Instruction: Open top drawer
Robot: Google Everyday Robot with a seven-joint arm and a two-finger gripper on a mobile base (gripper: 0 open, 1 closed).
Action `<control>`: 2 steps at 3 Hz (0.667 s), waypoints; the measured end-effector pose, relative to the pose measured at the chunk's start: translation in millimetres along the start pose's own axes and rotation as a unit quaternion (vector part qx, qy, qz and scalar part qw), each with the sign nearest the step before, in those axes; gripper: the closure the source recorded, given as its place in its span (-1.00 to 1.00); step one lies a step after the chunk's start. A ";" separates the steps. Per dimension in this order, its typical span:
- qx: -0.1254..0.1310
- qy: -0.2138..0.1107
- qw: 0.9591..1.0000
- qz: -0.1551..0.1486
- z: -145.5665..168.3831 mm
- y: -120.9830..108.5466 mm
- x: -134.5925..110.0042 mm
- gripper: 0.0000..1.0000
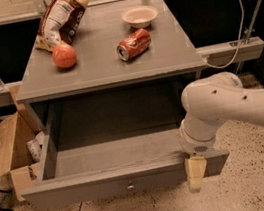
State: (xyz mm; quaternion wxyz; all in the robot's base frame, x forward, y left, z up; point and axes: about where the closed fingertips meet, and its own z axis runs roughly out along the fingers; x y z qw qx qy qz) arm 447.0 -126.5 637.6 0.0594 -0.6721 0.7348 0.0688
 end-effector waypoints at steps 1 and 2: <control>0.024 0.003 1.000 -0.008 -42.9 -2.9 4.4 -1.00; 0.062 0.009 0.998 -0.006 -102.6 -9.0 13.2 -1.00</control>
Offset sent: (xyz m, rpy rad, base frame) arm 0.0181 -0.0595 0.1818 -0.0564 -0.2300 -0.0359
